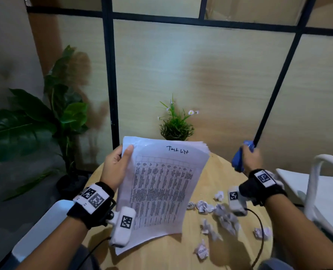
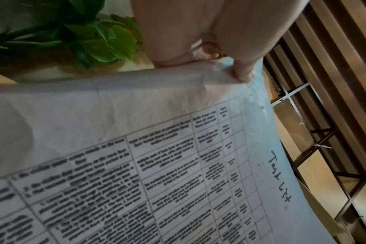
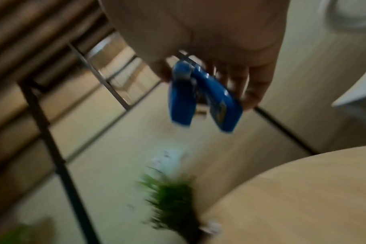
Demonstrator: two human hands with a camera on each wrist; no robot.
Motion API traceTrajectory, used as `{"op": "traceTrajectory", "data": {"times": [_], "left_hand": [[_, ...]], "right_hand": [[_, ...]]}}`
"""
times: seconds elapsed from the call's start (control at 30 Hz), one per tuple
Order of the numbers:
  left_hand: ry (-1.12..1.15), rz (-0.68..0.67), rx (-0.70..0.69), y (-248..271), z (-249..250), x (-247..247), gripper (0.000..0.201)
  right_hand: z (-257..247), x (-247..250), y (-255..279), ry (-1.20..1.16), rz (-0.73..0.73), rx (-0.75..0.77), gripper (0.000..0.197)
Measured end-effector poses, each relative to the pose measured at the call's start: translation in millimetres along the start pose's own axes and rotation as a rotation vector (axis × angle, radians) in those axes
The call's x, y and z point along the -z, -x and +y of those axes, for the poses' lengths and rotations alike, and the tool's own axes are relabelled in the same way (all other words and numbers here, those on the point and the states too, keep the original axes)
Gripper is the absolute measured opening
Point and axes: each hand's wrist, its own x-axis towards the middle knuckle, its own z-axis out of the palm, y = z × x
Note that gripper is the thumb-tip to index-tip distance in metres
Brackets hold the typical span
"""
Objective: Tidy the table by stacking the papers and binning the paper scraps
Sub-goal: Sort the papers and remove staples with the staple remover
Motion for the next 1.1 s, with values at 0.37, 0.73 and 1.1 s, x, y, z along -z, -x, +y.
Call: {"op": "traceTrajectory", "data": {"times": [0.37, 0.73, 1.1], "left_hand": [[0.059, -0.014, -0.037, -14, -13, 5, 0.056], [0.039, -0.029, -0.075, -33, -8, 2, 0.048], [0.179, -0.018, -0.037, -14, 31, -1, 0.028]], "right_hand": [[179, 11, -36, 1.014, -0.388, -0.113, 0.038], [117, -33, -12, 0.850, -0.491, 0.206, 0.119], [62, -76, 122, -0.108, -0.844, 0.175, 0.038]]}}
